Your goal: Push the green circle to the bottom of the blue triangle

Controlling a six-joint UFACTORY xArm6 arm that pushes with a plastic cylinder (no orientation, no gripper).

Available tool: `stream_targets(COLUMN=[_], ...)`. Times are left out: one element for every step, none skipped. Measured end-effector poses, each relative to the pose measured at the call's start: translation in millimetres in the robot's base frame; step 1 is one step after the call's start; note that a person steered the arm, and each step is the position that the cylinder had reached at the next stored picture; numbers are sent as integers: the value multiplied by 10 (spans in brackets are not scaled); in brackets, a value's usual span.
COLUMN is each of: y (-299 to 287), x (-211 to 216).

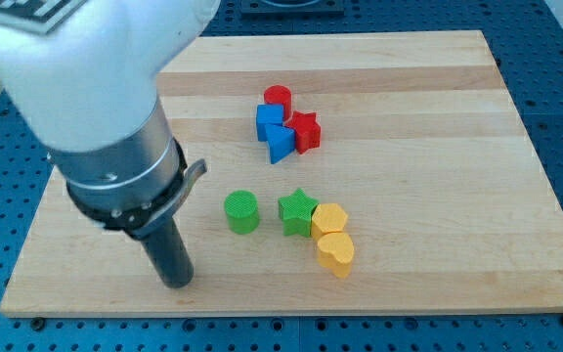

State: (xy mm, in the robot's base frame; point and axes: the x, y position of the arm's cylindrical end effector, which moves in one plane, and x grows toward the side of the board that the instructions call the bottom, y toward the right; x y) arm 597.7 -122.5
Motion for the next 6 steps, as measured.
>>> stream_targets(y=[255,281,316,431,464,573], x=[14,12,-162,-633,-719,-1063])
